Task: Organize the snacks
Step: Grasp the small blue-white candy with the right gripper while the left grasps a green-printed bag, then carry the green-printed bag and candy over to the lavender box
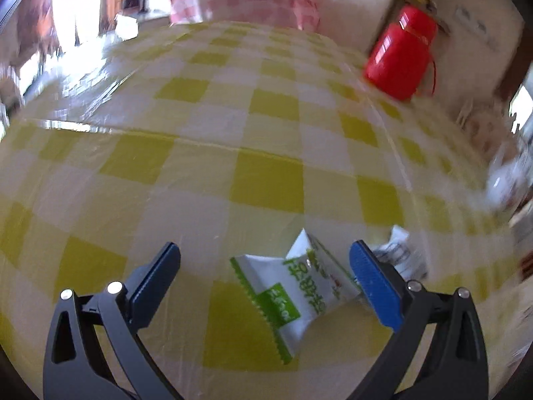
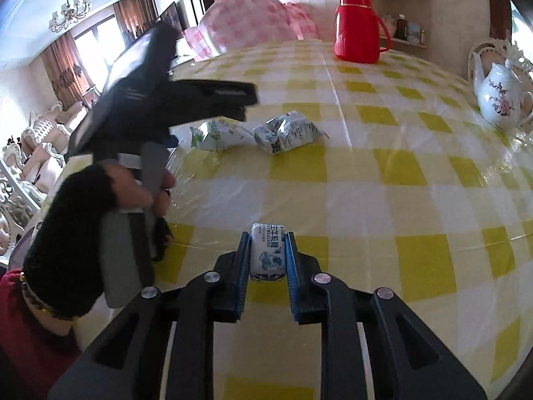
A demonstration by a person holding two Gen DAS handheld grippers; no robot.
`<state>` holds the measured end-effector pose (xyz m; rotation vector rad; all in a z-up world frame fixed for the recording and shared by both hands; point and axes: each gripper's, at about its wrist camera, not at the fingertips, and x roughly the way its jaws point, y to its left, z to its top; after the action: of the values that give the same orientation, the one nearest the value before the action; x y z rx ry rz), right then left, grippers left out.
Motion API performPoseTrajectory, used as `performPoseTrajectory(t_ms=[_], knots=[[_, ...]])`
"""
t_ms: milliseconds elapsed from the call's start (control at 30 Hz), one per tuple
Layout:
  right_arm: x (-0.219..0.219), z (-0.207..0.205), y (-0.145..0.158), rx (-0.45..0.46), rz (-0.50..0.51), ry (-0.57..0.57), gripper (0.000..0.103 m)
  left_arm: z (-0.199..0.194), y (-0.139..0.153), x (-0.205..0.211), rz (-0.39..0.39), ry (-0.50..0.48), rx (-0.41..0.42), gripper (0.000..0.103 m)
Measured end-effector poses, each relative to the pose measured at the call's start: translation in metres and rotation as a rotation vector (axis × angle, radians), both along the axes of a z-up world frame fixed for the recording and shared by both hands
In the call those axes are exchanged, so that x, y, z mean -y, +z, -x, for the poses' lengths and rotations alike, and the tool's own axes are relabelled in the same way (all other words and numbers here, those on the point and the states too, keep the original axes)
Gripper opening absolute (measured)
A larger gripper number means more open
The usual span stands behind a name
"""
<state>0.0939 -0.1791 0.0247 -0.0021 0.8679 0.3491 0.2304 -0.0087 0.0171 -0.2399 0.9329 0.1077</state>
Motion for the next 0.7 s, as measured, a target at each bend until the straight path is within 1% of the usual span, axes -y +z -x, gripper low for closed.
performPoseTrajectory(t_ms=[67,100,133,167,200,267,300,367,400,500,600,700], knots=[[0.0,0.0,-0.001,-0.002,0.004,-0.005,0.02,0.002,-0.003,0.008,-0.057,-0.033,-0.007,0.1],[0.001,0.0,-0.001,-0.006,-0.001,-0.009,0.02,0.004,-0.002,0.009,-0.062,-0.041,0.001,0.089],[0.002,0.0,-0.001,-0.009,-0.009,-0.013,0.02,0.005,0.0,0.009,-0.058,-0.053,0.014,0.073],[0.003,0.0,0.0,-0.009,-0.015,-0.017,0.02,0.006,0.002,0.009,-0.008,-0.12,0.04,0.028],[0.004,0.0,0.0,-0.006,-0.016,-0.021,0.02,0.006,0.002,0.009,0.044,-0.169,0.029,0.03],[0.004,0.0,0.0,0.001,-0.009,-0.027,0.02,0.009,0.003,0.011,0.033,-0.198,0.019,0.029],[0.004,0.0,0.0,0.003,-0.007,-0.029,0.02,0.012,0.003,0.01,0.047,-0.21,0.017,0.029],[0.004,0.001,0.0,0.003,-0.01,-0.031,0.02,0.021,0.003,0.003,0.105,-0.233,0.01,0.029],[0.004,0.002,0.0,0.005,-0.01,-0.03,0.02,0.025,0.005,0.002,0.113,-0.239,0.014,0.029],[0.004,0.007,0.003,0.019,-0.019,-0.029,0.02,0.04,0.012,-0.002,0.088,-0.259,0.034,0.029],[0.004,0.011,0.003,0.022,-0.027,-0.027,0.02,0.055,0.016,-0.011,0.117,-0.254,0.041,0.03],[0.002,0.013,0.001,0.017,-0.022,-0.027,0.02,0.069,0.019,-0.013,0.104,-0.257,0.054,0.03]])
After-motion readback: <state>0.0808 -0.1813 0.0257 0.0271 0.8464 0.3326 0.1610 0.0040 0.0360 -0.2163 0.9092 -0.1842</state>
